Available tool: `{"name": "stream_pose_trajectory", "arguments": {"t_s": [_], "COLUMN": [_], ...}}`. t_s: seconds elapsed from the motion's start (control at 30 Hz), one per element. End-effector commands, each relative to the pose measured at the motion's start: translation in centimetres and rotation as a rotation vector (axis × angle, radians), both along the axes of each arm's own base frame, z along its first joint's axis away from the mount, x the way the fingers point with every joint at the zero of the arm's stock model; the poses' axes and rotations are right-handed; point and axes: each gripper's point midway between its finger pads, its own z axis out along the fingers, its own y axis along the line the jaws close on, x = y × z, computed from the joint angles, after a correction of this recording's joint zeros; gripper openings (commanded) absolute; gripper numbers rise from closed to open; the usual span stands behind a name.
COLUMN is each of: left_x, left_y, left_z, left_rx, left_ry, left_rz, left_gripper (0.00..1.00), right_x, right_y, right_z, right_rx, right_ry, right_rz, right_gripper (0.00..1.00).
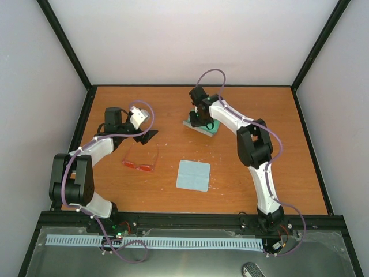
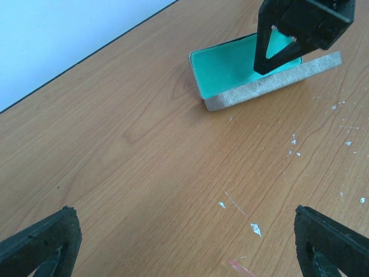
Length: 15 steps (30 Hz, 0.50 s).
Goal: Organize the sunglasses
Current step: Adjust the sunglasses case at the center of the board.
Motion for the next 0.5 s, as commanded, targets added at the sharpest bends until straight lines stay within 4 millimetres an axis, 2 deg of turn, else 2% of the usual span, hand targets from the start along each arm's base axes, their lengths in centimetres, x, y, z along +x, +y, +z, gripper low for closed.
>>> {"name": "stream_pose_trajectory", "arguments": {"t_s": [0.0,0.13,0.23,0.37,0.47], "left_x": [0.3,0.3,0.2,0.0,-0.2], "left_y": [0.1,0.1,0.1,0.0,0.0], "left_z": [0.7,0.6,0.6,0.3,0.2], "left_rx": [-0.006,-0.006,-0.01,-0.013,-0.017], "left_ry": [-0.026,-0.025,-0.022,-0.018,-0.014], "left_rz": [0.002,0.003,0.003,0.0,-0.001], "left_gripper": [0.99,1.0,1.0,1.0,1.0], "right_x": [0.3,-1.0,-2.8,-5.1,-6.2], "right_y": [0.2,0.7,0.4,-0.6,-1.5], "right_z": [-0.5,-2.1,-3.7,-5.1,-5.3], "right_rx": [-0.017,-0.009,-0.025,-0.055,-0.07], "right_ry": [0.017,0.066,0.115,0.159,0.167], "right_rz": [-0.022,0.006,0.027,0.031,0.017], "right_gripper": [0.03,0.03,0.03,0.03,0.03]}}
